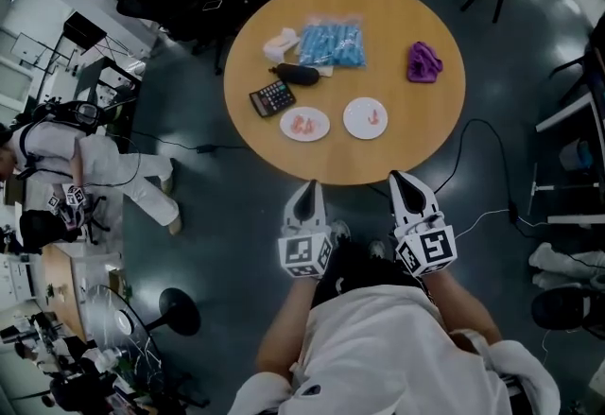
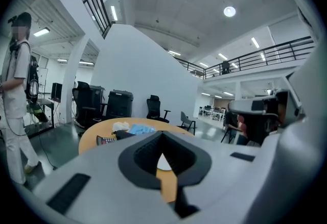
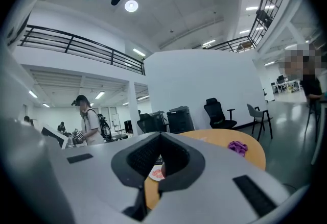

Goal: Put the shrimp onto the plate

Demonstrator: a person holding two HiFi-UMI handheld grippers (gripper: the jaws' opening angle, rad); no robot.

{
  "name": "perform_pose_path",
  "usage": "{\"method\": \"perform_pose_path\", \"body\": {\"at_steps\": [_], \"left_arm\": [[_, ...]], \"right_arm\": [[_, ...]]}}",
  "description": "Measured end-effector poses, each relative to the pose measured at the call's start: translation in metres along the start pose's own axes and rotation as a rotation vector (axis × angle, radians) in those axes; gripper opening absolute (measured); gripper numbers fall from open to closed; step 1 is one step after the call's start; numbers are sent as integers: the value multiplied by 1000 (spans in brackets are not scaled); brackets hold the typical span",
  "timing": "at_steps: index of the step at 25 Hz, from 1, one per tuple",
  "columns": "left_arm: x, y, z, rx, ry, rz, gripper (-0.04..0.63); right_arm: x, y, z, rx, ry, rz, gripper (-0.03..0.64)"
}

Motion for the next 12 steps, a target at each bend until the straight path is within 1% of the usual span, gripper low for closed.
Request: {"method": "perform_pose_path", "body": {"at_steps": [5,8,12], "left_arm": [[-32,10,44,-28,28,-17,6],[-49,17,67,-82,60,-21,6],[-69,27,105,-183,80,29,6]], "right_arm": [[8,8,35,-10,30,-15,15],[7,10,48,-25,66,-2,15],[12,12,69,-41,91,14,15]]}}
Point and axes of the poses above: the fingertips, and each gripper's own axes: z forward along the fingers, x to its right, y out of its underside, the point moved 10 cm from there along -z, backward along the fingers, and after that the axes turned 5 degrees about y, right-handed, at the moved point
